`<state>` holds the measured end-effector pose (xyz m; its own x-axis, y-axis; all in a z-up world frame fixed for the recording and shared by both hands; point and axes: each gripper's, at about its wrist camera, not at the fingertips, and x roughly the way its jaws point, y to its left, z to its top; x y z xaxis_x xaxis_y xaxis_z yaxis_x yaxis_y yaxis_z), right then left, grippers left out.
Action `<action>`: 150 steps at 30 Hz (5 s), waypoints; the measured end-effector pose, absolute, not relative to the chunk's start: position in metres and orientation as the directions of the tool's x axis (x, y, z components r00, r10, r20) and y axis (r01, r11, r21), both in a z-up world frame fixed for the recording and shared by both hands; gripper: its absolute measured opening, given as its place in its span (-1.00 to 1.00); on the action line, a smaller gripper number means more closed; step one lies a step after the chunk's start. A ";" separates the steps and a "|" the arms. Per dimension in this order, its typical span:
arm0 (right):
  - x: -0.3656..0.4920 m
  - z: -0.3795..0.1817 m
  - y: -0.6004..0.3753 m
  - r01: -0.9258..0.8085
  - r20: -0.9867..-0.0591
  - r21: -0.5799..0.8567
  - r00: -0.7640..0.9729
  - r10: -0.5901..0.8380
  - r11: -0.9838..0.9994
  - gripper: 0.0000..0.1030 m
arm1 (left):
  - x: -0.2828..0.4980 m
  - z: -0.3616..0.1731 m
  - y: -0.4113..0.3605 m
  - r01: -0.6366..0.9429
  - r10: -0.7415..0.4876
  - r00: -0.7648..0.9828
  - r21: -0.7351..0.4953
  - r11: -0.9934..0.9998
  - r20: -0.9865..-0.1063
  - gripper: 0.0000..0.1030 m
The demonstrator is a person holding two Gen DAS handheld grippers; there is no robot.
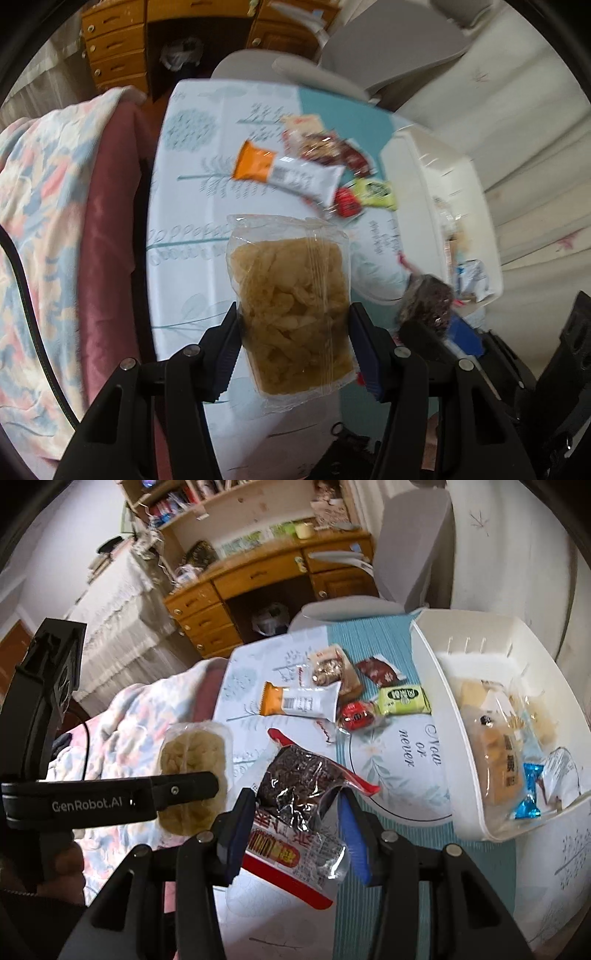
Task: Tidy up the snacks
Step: 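Carry the puffed-snack bag with left tool while right tool carries the red-white packet to tray, then release the puffed-snack bag with left tool while right tool drops the red-white packet in tray, then withdraw both open tools from the tray toward the remaining snacks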
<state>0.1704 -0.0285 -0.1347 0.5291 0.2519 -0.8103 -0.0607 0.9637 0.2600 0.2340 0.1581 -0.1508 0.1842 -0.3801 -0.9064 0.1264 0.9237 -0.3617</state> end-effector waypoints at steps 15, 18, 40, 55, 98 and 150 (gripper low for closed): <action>0.160 -0.110 -0.123 -0.176 -0.761 0.265 0.566 0.318 0.948 -0.09 | 0.192 -0.119 0.072 0.092 -0.382 0.313 -0.372 0.924 -0.870 0.06; 0.160 -0.109 -0.144 -0.185 -0.761 0.267 0.562 0.325 0.946 -0.09 | 0.189 -0.112 0.052 0.088 -0.372 0.337 -0.364 0.927 -0.865 0.06; 0.177 -0.114 -0.274 -0.181 -0.751 0.246 0.586 0.305 0.952 -0.09 | 0.240 -0.091 -0.077 0.118 -0.353 0.416 -0.336 0.935 -0.838 0.06; 0.189 -0.126 -0.322 -0.122 -0.756 0.279 0.584 0.296 0.953 -0.08 | 0.277 -0.106 -0.143 0.148 -0.363 0.369 -0.332 0.932 -0.855 0.19; 0.162 -0.116 -0.181 -0.117 -0.756 0.375 0.536 0.376 0.920 0.48 | 0.158 -0.102 0.049 -0.022 -0.213 0.386 -0.240 0.970 -0.898 0.55; 0.303 -0.186 -0.068 -0.193 -0.850 0.210 0.449 0.276 0.959 0.64 | 0.344 -0.229 0.154 0.031 -0.194 0.350 -0.195 0.980 -0.917 0.72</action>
